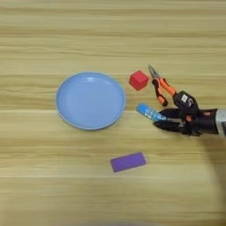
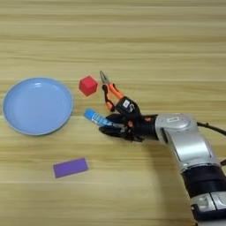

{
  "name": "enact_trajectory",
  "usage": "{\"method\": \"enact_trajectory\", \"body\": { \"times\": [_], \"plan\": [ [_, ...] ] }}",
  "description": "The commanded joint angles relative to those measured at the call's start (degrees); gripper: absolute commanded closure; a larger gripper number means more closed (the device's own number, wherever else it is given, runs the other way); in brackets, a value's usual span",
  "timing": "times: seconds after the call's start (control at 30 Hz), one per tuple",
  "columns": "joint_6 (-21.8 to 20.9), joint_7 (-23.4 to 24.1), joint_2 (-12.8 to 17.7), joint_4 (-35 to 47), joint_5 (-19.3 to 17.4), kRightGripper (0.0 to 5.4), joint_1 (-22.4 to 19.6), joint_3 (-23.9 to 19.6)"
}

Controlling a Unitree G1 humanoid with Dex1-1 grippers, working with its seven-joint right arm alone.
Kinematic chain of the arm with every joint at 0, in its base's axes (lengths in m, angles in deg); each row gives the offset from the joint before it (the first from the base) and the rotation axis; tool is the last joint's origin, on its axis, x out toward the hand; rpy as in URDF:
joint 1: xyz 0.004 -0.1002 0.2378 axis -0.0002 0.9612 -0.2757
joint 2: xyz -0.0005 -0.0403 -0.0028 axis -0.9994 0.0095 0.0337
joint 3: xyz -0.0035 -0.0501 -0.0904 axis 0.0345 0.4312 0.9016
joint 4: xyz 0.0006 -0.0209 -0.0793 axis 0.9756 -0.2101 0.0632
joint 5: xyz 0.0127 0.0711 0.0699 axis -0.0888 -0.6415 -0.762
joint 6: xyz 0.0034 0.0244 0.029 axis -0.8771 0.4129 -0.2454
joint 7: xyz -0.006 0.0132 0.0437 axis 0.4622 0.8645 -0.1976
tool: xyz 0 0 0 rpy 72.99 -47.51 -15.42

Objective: Move the objects on the table

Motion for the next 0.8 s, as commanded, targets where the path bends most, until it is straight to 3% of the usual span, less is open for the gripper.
{"method": "enact_trajectory", "body": {
  "times": [0.03, 0.4, 0.6, 0.8],
  "plan": [
    [-0.4, 1.7, 1.8, 5.2, -1.5, 2.61, -4.7, -2.6],
    [3.3, 2.8, 0.7, 15.8, -5.6, 1.66, -6.6, -4.6],
    [5.4, 3.6, -1.2, 19.2, -5.8, 0.96, -7.2, -2.0],
    [6.1, 5.5, -4.5, 18.0, -3.3, 0.39, -9.3, 2.9]
  ]
}}
